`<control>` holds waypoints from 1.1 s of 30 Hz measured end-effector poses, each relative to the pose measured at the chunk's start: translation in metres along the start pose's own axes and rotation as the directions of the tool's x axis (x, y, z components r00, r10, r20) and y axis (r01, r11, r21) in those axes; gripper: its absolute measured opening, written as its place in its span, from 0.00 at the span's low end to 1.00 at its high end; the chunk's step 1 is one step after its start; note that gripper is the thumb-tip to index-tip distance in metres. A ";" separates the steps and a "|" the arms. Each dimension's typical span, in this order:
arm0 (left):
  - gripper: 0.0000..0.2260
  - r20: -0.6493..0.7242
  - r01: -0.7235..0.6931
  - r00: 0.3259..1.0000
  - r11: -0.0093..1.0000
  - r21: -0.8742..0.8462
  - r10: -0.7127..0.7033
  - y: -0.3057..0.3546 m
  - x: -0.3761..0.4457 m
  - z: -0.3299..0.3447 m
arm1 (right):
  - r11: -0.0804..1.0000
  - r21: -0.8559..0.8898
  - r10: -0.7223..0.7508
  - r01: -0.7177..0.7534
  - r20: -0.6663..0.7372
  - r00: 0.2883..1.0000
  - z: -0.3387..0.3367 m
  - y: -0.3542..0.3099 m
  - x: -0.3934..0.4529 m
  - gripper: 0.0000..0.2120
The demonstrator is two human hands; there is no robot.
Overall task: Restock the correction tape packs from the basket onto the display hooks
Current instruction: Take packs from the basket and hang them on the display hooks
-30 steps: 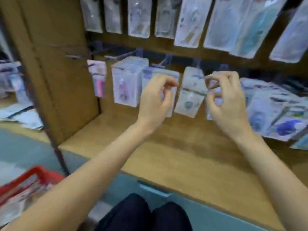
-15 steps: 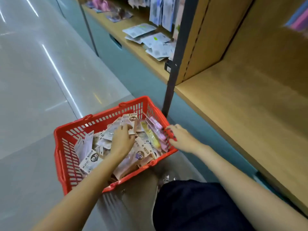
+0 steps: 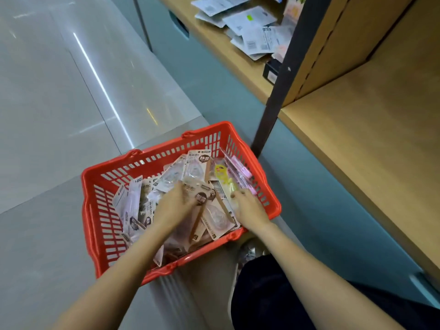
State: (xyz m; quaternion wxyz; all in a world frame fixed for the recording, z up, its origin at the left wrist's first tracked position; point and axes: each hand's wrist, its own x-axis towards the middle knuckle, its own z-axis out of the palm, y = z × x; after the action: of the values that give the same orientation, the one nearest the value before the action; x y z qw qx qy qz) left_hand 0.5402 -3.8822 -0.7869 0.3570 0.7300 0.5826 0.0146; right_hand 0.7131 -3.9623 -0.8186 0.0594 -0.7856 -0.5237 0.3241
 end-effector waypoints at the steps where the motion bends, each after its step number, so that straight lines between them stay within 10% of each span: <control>1: 0.18 -0.037 0.039 0.998 0.998 -0.055 -0.041 -0.004 0.003 -0.005 | 0.998 0.070 -0.006 0.005 0.010 1.000 -0.004 0.001 0.000 0.17; 10: 0.25 -0.181 0.003 0.983 0.991 0.133 0.021 -0.009 0.011 -0.003 | 0.925 0.367 0.105 -0.100 0.006 0.994 0.008 -0.028 -0.004 0.10; 13: 0.25 -0.108 0.013 0.994 0.998 -0.061 -0.019 -0.018 0.013 0.000 | 0.861 0.439 0.230 -0.257 0.117 0.966 0.016 -0.036 0.006 0.36; 18: 0.22 -0.006 0.162 0.983 0.871 -0.463 -0.186 -0.022 0.012 -0.019 | 0.832 0.467 0.291 -0.300 0.093 0.952 0.020 -0.034 0.018 0.37; 26: 0.08 -0.042 0.163 0.964 0.712 -0.682 -0.261 0.001 0.012 -0.051 | 0.578 0.812 0.120 -0.082 0.014 0.993 -0.061 -0.046 -0.012 0.28; 33: 0.06 -0.092 -0.047 0.995 0.626 -0.779 -0.040 0.079 -0.007 -0.084 | 0.381 0.921 0.199 0.077 -0.163 0.966 -0.142 -0.031 -0.093 0.24</control>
State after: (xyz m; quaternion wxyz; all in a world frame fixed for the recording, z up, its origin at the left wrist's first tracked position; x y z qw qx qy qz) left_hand 0.5676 -3.8512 -0.6788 0.6079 0.5032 0.5345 0.3027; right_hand 0.7473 -3.9934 -0.6529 0.5379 -0.6722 -0.2141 0.4615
